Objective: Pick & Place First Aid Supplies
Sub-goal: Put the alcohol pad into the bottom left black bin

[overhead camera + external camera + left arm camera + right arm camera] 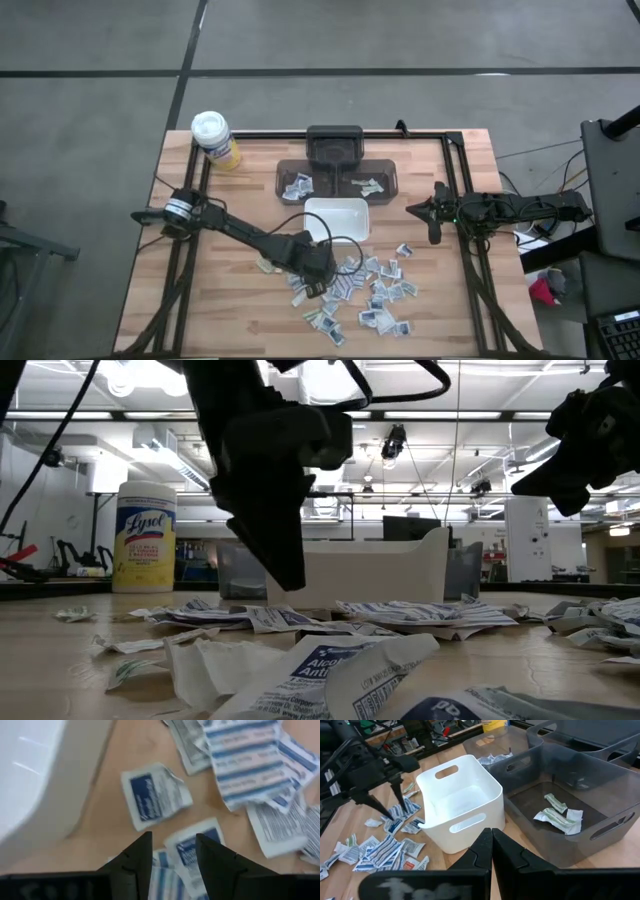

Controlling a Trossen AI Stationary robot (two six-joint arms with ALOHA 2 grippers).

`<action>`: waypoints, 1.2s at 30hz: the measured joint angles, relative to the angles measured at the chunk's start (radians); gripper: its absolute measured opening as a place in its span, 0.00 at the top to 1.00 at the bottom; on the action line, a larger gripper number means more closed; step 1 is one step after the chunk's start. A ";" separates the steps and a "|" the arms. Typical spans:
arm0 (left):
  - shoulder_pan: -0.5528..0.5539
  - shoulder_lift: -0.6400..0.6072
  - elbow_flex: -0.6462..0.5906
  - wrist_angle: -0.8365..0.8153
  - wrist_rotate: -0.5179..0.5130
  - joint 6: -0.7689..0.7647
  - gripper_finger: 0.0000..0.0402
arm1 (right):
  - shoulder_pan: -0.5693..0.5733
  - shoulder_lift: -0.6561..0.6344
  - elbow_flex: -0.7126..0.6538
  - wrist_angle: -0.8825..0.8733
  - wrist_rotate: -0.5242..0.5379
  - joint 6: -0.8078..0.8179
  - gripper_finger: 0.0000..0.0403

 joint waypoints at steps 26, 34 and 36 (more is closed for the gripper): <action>0.009 0.054 -0.014 0.011 0.012 0.027 0.65 | 0.000 -0.001 0.000 0.000 -0.001 0.000 0.98; 0.010 0.052 -0.012 0.008 0.023 0.020 0.71 | 0.000 -0.001 0.000 0.000 0.000 0.000 0.98; 0.009 0.050 -0.012 0.009 0.028 0.019 0.74 | 0.000 0.000 0.000 0.000 0.000 0.000 0.98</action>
